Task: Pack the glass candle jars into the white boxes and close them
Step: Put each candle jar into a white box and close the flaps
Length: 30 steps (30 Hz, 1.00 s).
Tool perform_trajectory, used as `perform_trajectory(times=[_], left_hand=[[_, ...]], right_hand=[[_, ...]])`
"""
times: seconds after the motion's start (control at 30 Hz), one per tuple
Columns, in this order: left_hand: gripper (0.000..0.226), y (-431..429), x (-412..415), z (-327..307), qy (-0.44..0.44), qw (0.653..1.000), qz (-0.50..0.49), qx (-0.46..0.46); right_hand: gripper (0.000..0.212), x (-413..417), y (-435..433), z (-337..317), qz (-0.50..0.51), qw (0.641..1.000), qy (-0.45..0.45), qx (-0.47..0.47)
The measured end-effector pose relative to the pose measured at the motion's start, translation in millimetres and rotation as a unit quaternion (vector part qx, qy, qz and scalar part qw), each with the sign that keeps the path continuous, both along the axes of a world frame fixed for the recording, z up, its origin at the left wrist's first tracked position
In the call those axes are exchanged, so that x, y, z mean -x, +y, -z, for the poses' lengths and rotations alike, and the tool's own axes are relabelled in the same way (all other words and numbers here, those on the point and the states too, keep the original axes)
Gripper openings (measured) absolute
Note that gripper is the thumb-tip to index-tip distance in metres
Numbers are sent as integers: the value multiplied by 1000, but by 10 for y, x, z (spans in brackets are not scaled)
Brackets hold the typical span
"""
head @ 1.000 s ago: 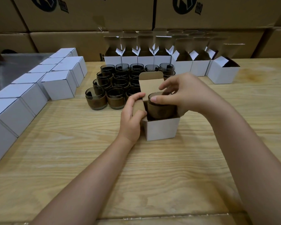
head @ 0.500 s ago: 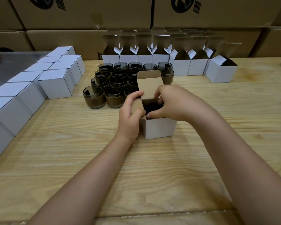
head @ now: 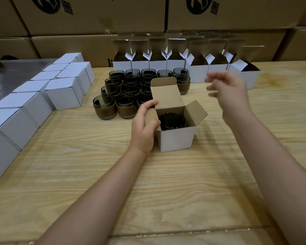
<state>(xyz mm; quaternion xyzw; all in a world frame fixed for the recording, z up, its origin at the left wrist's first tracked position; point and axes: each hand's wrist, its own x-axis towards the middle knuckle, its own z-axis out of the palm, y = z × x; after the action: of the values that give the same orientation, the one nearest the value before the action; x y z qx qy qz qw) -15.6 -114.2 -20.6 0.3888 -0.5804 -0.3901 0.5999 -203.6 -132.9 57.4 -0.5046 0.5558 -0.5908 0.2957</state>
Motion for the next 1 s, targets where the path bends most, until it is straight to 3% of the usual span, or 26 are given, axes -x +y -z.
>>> perform_trajectory(times=[0.2,0.33,0.47,0.63,0.8,0.9,1.0], left_hand=[[53,1,1,2,-5,1000,-8,9],[52,-7,2,1,-6,1000,-14,19],[56,16,29,-21,2,1000,-14,23],[47,-10,-3,-54,162,984,22,-68],[45,-20,40,-51,83,990,50,-99],[27,-34,75,-28,66,990,70,-100],[25,-51,98,-8,71,991,72,-87]], right_hand=[[16,-143,165,624,-137,958,-236,-82],[31,-252,188,679,-198,955,-205,-81],[41,-317,220,712,-204,943,-239,-109],[40,-318,217,714,-208,942,-240,-109],[37,-334,228,725,-211,943,-242,-91],[33,-346,222,735,-221,941,-244,-74],[33,-352,211,750,-234,941,-237,-62]])
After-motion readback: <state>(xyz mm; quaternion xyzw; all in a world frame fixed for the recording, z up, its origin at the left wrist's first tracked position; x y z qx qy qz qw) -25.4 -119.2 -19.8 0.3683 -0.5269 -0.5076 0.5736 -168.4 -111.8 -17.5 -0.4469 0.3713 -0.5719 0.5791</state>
